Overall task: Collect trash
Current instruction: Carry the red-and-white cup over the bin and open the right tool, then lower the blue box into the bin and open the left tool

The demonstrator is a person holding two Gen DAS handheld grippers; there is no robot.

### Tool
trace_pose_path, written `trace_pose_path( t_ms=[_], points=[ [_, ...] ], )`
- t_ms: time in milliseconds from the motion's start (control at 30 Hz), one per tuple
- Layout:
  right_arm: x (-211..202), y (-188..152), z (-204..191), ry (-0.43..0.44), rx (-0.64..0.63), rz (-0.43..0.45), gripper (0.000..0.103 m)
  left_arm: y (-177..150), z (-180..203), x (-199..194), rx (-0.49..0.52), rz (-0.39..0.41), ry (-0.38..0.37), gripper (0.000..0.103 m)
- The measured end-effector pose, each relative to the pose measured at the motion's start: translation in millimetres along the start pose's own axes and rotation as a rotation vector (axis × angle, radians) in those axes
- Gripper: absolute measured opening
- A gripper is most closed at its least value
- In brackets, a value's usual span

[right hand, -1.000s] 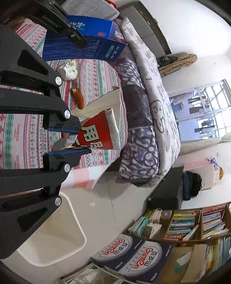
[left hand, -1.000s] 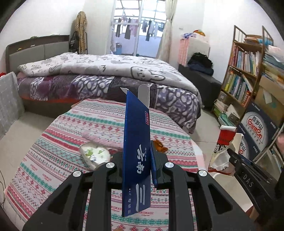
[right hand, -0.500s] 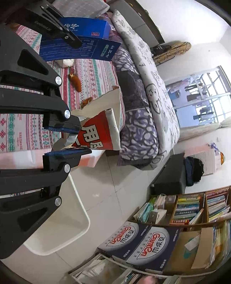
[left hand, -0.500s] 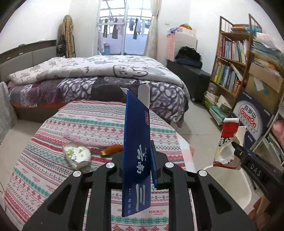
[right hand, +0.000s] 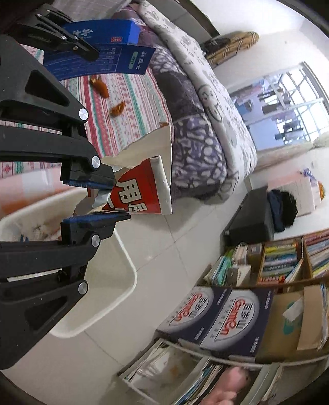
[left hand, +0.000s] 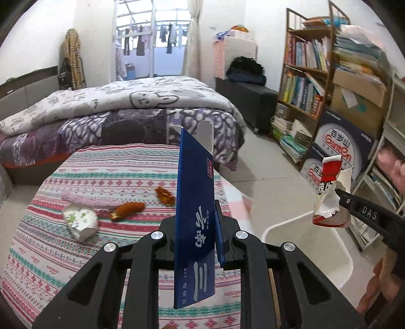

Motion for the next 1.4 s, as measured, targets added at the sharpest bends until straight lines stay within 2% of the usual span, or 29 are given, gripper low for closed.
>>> trace_pose_path(
  t_ms=[233,333,367,433,567,900,967,1200,1300,1367,1400],
  points=[
    [6.0,-5.2,49.2,-0.080,0.051,-0.059,0.018,-9.2,44.2,5.7,0.043,-0.020,-0.080,0.021],
    [5.0,-7.1,67.8,-0.115,0.074,-0.075,0.031,-14.8,67.6,7.1,0.071,-0.028,-0.120,0.021],
    [3.4,-6.4,72.6,-0.124,0.079,-0.072,0.043,-15.9,73.0,7.1,0.075,-0.031,-0.130,0.021],
    [-0.9,-2.1,81.7,-0.154,0.079,-0.051,0.056,-20.2,87.6,7.0,0.088,-0.040,-0.160,0.021],
    [-9.4,7.8,98.0,-0.186,0.088,-0.010,0.066,-25.4,111.3,6.0,0.121,-0.044,-0.199,0.021],
    [-23.2,24.5,139.8,-0.232,0.165,0.037,0.069,-32.6,155.1,7.9,0.158,-0.056,-0.265,0.021],
    [-24.9,26.2,148.4,-0.246,0.180,0.040,0.073,-34.4,163.6,8.9,0.167,-0.061,-0.279,0.021],
    [-32.0,32.4,174.7,-0.275,0.246,0.052,0.079,-45.2,193.3,15.5,0.158,-0.118,-0.349,0.022],
    [-35.2,35.5,183.2,-0.287,0.277,0.065,0.082,-47.1,205.6,19.2,0.154,-0.148,-0.399,0.030],
    [-36.1,36.5,188.0,-0.295,0.299,0.070,0.084,-47.6,213.1,22.3,0.152,-0.172,-0.431,0.048],
    [-36.7,36.7,189.9,-0.298,0.309,0.072,0.084,-47.4,215.1,22.3,0.151,-0.175,-0.440,0.050]
  ],
)
Point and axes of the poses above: each gripper's, at about its wrist camera, not at the fingertips, and x roughly the way its jaws point, z to its right, y to its top, the point moved 9 cm from there along x, roughly the way its jaws point, and after that the axes turned 12 degrees about z, right-handed, at the moved point
